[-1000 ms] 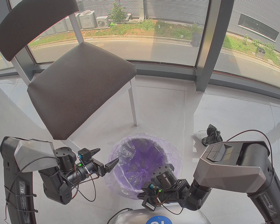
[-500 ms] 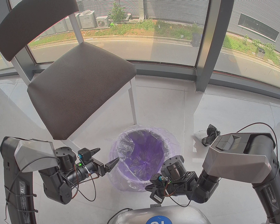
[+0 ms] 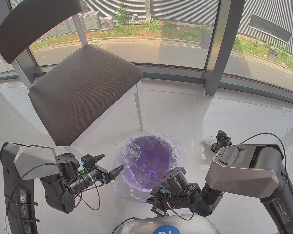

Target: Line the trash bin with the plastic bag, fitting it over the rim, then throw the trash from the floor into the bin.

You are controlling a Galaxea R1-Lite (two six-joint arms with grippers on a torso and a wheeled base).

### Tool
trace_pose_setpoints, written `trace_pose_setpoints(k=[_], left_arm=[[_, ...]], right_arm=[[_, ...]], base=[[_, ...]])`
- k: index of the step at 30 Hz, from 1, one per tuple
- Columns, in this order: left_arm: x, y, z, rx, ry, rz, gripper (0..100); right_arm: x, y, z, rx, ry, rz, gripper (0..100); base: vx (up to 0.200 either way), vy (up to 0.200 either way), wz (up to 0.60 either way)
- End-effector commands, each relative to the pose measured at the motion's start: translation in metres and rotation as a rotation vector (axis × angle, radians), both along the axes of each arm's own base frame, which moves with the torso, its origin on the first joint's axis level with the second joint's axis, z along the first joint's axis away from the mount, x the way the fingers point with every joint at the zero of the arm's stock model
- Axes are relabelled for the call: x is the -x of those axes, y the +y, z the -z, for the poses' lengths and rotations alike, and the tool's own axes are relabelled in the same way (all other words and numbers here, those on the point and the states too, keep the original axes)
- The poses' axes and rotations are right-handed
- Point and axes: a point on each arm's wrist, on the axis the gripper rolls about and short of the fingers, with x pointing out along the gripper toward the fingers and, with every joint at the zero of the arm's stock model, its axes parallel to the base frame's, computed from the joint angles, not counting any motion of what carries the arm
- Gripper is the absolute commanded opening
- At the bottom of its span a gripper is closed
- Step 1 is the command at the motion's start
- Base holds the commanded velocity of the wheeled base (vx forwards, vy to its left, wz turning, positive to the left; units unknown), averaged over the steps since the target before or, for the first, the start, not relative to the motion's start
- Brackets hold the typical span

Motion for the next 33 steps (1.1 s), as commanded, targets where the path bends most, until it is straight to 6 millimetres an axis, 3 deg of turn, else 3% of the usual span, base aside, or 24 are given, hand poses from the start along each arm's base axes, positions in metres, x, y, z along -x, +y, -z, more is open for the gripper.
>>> trace_pose_setpoints(k=[1,4,5,14,23,30,33], left_arm=[[0.001,0.000,-0.003,0.004,-0.019,0.002,100],[0.001,0.000,-0.003,0.002,-0.019,0.004,100],[0.002,0.001,-0.004,-0.003,-0.022,0.006,100],[0.013,-0.003,-0.005,-0.031,-0.014,0.031,100],[0.033,-0.017,0.010,-0.126,0.017,0.114,100],[0.049,-0.022,0.018,-0.176,0.048,0.157,100],[0.050,-0.024,0.031,-0.250,0.059,0.191,100]], right_arm=[[-0.010,-0.004,-0.001,-0.003,-0.006,0.025,0],[-0.013,-0.008,-0.001,-0.001,-0.012,0.031,0],[-0.013,-0.009,0.000,0.001,-0.012,0.030,100],[-0.004,-0.011,-0.004,-0.004,-0.022,0.016,100],[0.024,-0.031,-0.029,-0.020,-0.048,0.006,100],[0.041,-0.045,-0.030,0.002,-0.080,0.059,100],[0.048,-0.057,-0.035,-0.056,-0.149,0.083,100]], base=[[0.000,0.000,0.00],[0.000,0.000,0.00],[0.000,0.000,0.00],[0.000,0.000,0.00],[0.000,0.000,0.00],[0.000,0.000,0.00],[0.000,0.000,0.00]])
